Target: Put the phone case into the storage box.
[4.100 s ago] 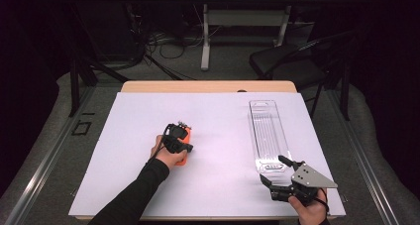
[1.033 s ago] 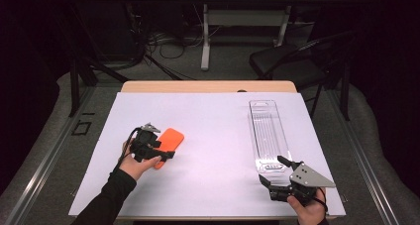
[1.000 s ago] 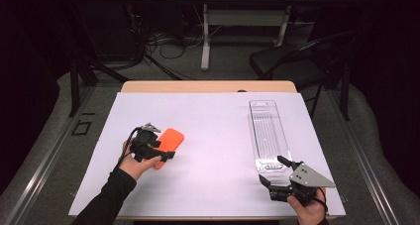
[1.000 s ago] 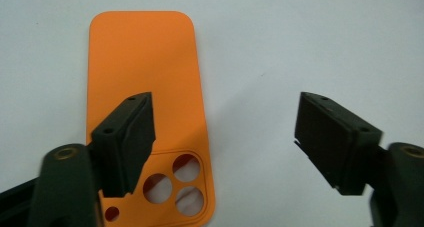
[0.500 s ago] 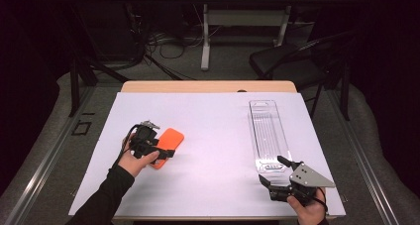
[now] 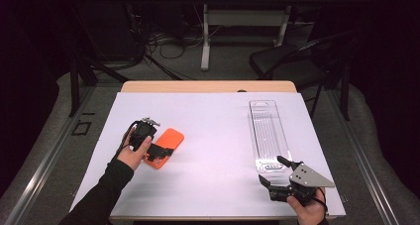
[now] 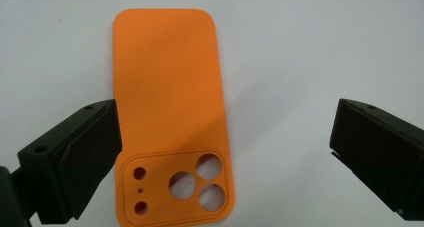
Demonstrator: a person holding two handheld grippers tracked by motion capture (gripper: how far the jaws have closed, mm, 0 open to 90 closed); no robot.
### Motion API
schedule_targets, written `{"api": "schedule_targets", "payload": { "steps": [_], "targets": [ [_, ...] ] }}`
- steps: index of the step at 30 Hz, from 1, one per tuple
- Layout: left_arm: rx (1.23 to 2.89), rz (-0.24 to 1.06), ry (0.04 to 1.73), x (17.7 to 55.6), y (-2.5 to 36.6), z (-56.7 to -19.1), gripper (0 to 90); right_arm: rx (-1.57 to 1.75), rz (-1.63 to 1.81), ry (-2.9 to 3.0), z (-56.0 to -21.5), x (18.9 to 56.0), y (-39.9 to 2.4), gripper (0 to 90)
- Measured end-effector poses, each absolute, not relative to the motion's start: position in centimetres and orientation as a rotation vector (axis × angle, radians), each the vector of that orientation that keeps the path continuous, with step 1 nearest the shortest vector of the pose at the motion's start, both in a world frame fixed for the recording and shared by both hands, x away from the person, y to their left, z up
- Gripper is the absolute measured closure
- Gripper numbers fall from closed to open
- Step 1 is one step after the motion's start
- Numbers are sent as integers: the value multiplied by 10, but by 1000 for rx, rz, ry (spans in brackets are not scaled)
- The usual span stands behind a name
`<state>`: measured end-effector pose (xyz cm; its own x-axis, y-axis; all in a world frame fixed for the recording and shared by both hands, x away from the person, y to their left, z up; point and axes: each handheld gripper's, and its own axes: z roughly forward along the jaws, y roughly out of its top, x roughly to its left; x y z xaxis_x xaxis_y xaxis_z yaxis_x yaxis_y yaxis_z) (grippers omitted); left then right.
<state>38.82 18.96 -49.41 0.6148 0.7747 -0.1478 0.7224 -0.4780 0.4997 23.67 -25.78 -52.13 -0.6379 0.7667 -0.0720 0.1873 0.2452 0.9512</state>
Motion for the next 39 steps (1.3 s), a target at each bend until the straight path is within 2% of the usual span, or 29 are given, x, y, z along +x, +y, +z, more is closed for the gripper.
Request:
{"api": "schedule_targets", "payload": {
  "steps": [17, 39],
  "targets": [
    [2382, 109, 1220, 408, 185, -497, 8, 868, 1407, 1978, -522, 237, -258, 142],
    [2450, 14, 1333, 433, 185, -518, 52, 870, 1407, 1982, -522, 237, -257, 142]
  ]
}}
